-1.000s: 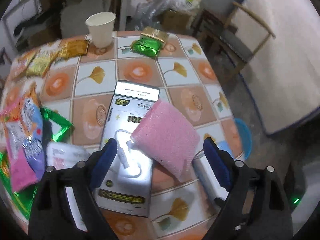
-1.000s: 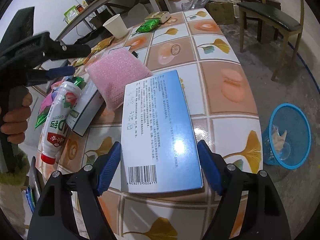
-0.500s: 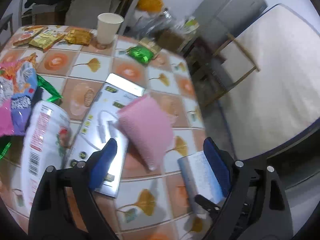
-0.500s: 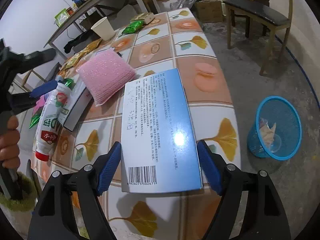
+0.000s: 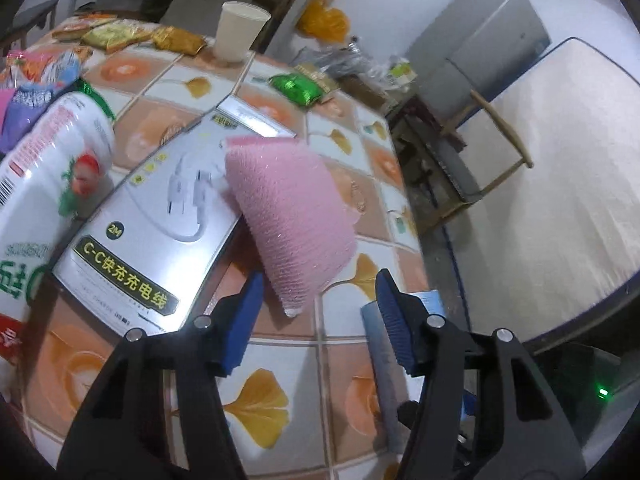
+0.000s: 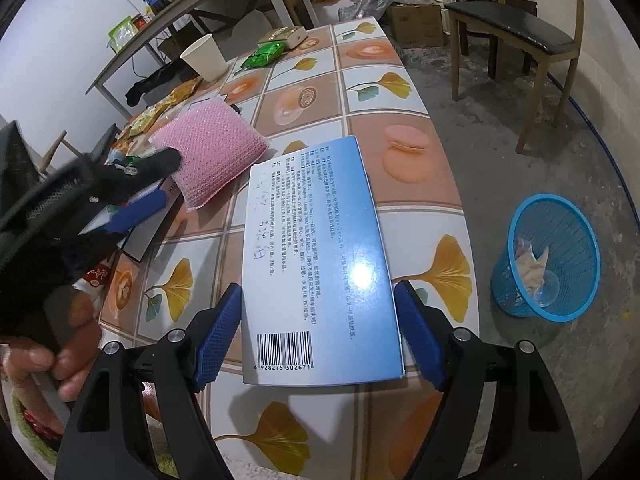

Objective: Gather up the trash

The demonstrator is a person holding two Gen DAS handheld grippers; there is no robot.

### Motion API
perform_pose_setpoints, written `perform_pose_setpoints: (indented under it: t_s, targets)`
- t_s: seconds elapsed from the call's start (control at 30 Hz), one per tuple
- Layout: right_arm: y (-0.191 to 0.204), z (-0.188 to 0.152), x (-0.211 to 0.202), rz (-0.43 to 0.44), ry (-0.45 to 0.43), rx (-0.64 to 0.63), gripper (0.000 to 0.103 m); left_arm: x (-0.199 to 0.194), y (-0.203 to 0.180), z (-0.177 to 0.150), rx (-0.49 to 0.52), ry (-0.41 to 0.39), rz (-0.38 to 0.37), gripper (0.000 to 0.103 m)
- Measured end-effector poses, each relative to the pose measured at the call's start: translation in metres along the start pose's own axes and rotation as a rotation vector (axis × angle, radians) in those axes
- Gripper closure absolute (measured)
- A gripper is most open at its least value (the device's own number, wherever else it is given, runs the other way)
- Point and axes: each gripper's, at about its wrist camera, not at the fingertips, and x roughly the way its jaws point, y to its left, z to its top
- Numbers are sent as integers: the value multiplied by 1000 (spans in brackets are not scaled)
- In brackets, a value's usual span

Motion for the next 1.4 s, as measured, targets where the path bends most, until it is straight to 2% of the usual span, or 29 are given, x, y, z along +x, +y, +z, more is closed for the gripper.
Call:
perform_pose_setpoints:
  t_s: [0.27,0.37,0.43,0.53,0.7,0.93,1.03,1.17,1.2,1.27,1.4]
  targets:
    - [-3,-2,0,12,-7,13,28,22,-5,9,-2,-6,84,49]
    - [-3,-2,0,20,-8,15,28,25,-4,11,-19,-26,94,60]
    - [-4,-1,-1,27,-9,19,28,26,-3,10,-28,-24,97,73]
    - [-5,-2,-1,29,-10,16,28,28,0,9,-43,-10,72,79]
    - [-7,-2,-2,40,-8,25,28,17,-7,2,2,23,26,82]
    - [-13,-4,-5,44,-1,41,29,-27,1,-16,83,82,46,83]
    - [-12,-6,-6,48,4,39,29,-51,17,-29,98,131,81,83]
    - [-1,-10,-7,68,21,4,28,-71,44,-57,75,249,48,83]
    - [0,-11,-7,71,25,0,28,-78,51,-64,70,248,34,82]
    - [3,-11,-5,79,45,-10,28,-87,55,-70,89,227,63,78]
    - [8,-8,-6,69,55,-27,26,-100,61,-72,73,189,124,61]
